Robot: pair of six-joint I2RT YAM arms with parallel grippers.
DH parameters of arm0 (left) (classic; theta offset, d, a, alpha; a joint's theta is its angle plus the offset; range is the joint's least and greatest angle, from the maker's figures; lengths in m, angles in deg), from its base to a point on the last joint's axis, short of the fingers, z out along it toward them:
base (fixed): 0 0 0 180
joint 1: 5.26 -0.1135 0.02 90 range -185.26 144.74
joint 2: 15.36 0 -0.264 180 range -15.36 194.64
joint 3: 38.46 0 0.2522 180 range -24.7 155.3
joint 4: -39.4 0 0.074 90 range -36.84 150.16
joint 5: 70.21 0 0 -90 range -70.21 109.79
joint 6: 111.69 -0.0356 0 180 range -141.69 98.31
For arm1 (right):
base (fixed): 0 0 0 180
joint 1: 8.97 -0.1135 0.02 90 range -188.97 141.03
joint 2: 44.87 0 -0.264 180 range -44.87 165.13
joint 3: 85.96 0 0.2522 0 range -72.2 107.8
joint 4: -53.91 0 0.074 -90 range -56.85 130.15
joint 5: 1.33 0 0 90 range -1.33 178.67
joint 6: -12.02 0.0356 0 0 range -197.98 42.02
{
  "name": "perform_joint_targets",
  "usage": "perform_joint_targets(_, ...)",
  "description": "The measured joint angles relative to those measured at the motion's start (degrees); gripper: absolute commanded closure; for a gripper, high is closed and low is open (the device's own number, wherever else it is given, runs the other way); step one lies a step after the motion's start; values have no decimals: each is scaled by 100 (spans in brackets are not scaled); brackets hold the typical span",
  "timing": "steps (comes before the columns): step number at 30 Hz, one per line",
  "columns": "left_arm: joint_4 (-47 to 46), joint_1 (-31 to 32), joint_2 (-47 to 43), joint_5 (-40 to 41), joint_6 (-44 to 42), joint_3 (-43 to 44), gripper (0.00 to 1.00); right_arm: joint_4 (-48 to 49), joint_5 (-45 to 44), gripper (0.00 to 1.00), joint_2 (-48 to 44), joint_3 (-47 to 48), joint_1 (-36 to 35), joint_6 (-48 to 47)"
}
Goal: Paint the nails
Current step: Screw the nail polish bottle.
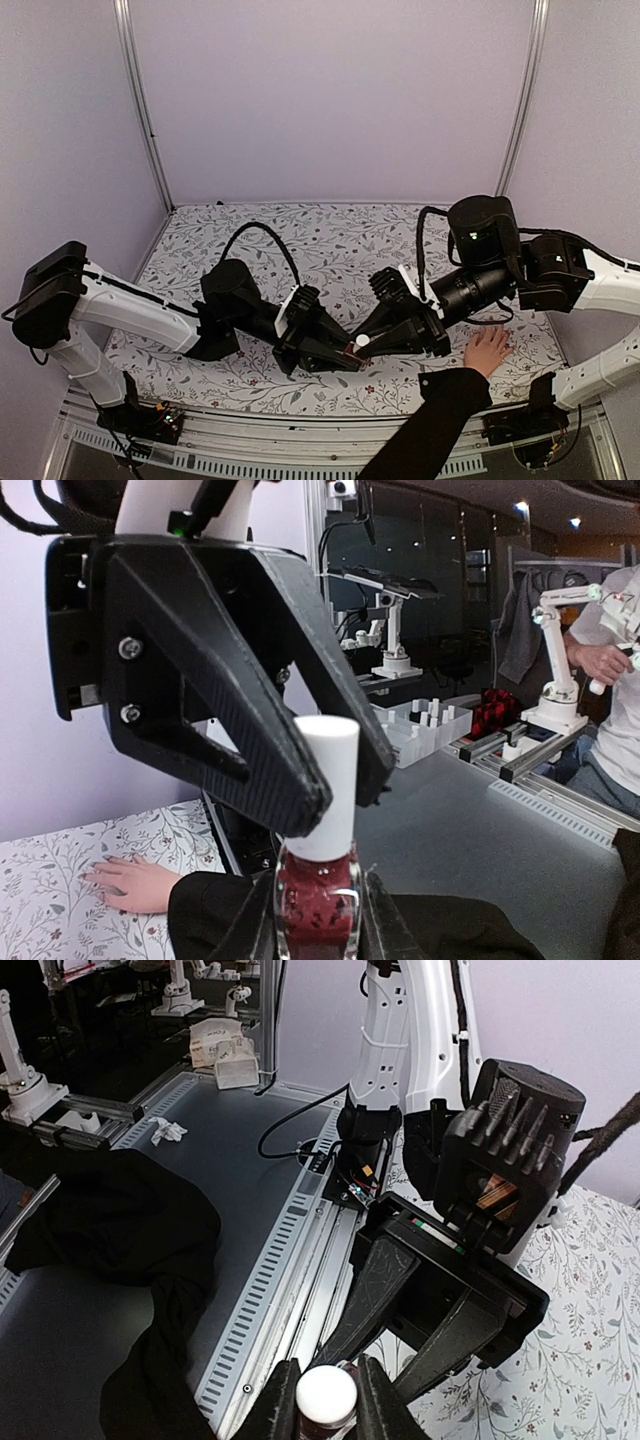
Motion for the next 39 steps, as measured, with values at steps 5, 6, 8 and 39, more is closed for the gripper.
perform_joint_targets(5, -136, -17, -7, 81, 94, -81, 100, -7, -103, 96, 46, 39, 7, 4)
perform_joint_targets(6, -160, -24, -9, 98, 107, -94, 100, -2, -136, 98, 57, 44, 7, 11)
perform_joint_targets(8, -245, -57, -33, 197, 144, -186, 100, 17, -232, 100, 83, 44, 9, 37)
perform_joint_targets(39, 195, -131, -393, 4839, -417, -341, 100, 1788, -3803, 100, 610, -155, 343, 1534)
